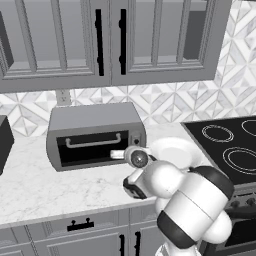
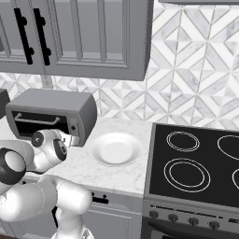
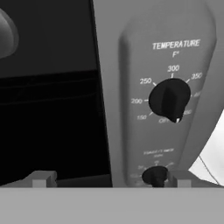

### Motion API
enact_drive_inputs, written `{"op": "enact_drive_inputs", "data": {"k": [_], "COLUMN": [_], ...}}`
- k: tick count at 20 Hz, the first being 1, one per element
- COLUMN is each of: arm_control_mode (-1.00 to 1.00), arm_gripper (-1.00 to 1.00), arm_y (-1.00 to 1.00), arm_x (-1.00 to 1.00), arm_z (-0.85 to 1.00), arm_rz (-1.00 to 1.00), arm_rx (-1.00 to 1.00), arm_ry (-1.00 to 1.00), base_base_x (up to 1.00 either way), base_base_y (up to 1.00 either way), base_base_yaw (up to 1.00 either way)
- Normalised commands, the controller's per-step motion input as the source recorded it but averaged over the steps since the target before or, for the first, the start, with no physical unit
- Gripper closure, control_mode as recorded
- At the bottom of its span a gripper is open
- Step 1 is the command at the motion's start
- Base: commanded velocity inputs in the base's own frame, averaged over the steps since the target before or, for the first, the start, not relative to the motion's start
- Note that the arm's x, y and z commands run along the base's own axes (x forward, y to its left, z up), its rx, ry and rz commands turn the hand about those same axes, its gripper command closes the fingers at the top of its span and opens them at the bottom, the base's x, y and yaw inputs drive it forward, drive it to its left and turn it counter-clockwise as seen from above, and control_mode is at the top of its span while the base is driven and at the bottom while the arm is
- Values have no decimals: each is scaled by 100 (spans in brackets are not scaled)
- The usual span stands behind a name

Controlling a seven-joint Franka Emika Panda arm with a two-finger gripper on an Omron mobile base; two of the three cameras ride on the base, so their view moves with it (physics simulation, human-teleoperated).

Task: Pick up the kebab skewer and baguette bread, and place them inside the toaster oven. Close the toaster oven door and start by setting the timer.

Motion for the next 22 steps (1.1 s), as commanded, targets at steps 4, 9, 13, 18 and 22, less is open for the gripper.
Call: {"op": "enact_drive_inputs", "data": {"k": [4,9,13,18,22], "arm_control_mode": [-100,-100,-100,-100,-100], "arm_gripper": [-100,-100,-100,-100,-100], "arm_y": [-22,-6,0,-2,-1], "arm_x": [0,0,0,0,7], "arm_z": [-1,-20,-35,-12,-2], "arm_rz": [0,0,0,0,0], "arm_rx": [0,0,0,0,1], "arm_ry": [0,0,0,0,0], "base_base_x": [0,0,0,0,0], "base_base_y": [0,0,0,0,0], "base_base_yaw": [0,0,0,0,0]}}
